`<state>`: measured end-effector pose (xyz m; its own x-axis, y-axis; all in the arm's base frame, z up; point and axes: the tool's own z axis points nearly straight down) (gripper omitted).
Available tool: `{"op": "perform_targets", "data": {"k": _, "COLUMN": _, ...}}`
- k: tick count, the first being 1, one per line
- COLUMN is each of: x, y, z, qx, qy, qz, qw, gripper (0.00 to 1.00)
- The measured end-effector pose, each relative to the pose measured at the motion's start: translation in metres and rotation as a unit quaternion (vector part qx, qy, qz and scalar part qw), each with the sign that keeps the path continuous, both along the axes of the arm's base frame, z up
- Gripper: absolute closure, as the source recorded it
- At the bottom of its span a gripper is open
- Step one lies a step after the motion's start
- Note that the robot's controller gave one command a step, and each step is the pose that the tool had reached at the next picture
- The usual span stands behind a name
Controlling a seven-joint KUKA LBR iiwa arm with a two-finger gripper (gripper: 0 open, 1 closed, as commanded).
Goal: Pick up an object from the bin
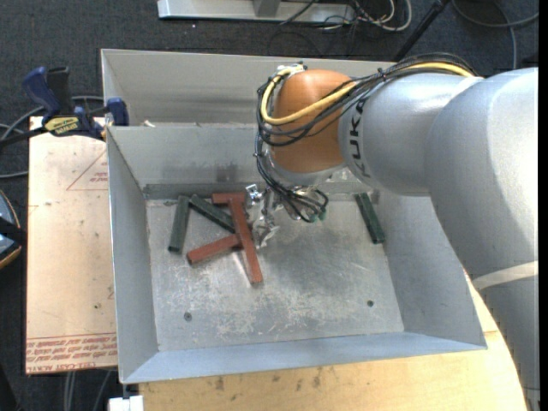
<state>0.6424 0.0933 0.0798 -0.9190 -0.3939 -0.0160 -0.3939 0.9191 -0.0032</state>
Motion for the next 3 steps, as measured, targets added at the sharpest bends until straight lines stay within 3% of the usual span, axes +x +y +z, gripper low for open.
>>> {"op": "perform_targets", "data": {"k": 1, "x": 0.000, "y": 0.004, "z": 0.048, "qx": -0.001, "qy": 0.0088, "qz": -0.005, "qw": 0.9999, "gripper": 1.00}}
{"op": "perform_targets", "data": {"k": 2, "x": 0.003, "y": 0.006, "z": 0.102, "qx": -0.001, "qy": 0.0050, "qz": -0.006, "qw": 1.0000, "gripper": 1.00}}
{"op": "perform_targets", "data": {"k": 3, "x": -0.003, "y": 0.016, "z": 0.122, "qx": -0.001, "qy": 0.0060, "qz": -0.011, "qw": 0.9999, "gripper": 1.00}}
